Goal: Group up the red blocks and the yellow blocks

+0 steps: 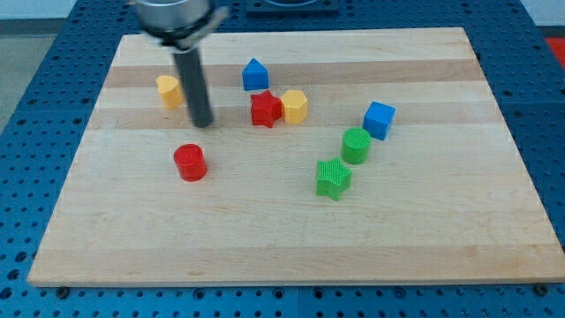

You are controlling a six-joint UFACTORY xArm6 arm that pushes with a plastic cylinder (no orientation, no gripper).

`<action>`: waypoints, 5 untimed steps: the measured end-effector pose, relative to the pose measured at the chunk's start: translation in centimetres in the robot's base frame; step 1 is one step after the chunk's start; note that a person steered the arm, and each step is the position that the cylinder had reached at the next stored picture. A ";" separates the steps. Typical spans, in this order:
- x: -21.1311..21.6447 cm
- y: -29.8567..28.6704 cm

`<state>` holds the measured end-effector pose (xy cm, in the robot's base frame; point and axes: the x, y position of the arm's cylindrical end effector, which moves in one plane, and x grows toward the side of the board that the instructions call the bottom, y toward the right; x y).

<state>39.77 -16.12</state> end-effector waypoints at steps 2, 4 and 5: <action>-1.1 -10.6; -5.2 -9.5; -6.2 -6.2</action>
<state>33.55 -22.29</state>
